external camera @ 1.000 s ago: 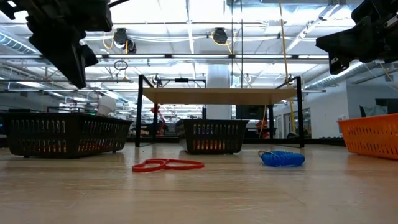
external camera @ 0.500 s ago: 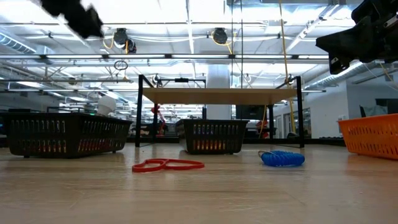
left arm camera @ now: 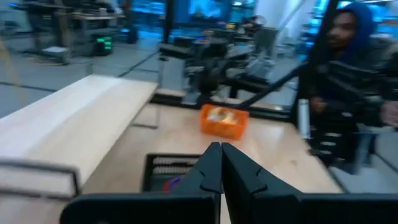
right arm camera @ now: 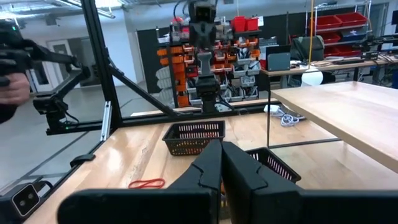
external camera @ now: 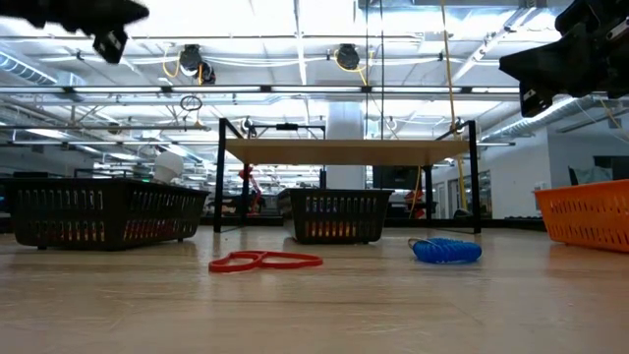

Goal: Pick & Place Office Desk Supplies
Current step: Put the blue spring keychain into the right black bin

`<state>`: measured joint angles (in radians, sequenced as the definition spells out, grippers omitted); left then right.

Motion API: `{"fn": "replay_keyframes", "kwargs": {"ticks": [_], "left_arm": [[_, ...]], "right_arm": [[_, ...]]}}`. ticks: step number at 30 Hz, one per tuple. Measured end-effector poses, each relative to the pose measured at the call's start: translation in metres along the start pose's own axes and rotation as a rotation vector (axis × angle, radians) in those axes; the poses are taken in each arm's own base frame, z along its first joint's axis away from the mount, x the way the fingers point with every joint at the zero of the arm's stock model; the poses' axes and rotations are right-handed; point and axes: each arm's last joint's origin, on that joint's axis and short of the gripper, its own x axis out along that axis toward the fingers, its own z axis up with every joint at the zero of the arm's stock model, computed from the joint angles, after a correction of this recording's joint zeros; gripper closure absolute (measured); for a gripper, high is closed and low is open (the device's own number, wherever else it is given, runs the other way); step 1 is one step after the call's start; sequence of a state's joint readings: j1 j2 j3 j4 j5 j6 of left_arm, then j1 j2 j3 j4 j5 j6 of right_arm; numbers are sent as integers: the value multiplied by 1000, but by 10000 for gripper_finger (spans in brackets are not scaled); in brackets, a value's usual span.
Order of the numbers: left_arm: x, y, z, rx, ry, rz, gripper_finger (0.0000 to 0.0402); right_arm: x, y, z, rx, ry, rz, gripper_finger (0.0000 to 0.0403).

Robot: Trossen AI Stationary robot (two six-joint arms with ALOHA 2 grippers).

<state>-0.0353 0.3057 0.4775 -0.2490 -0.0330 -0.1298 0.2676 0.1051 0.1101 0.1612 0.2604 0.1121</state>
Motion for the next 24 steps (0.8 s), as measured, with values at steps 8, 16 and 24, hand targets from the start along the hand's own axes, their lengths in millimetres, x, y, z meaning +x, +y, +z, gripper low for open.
{"fn": "replay_keyframes", "kwargs": {"ticks": [8,16,24], "left_arm": [[0,6,-41,-21,-38,3,400],[5,10,-72,-78,-41,10,399],[11,12,-91,-95,-36,13,398]], "right_arm": [[0,1,5,47,-55,10,403],[4,2,10,44,-69,9,403],[34,15,33,-15,165,-52,403]]}}
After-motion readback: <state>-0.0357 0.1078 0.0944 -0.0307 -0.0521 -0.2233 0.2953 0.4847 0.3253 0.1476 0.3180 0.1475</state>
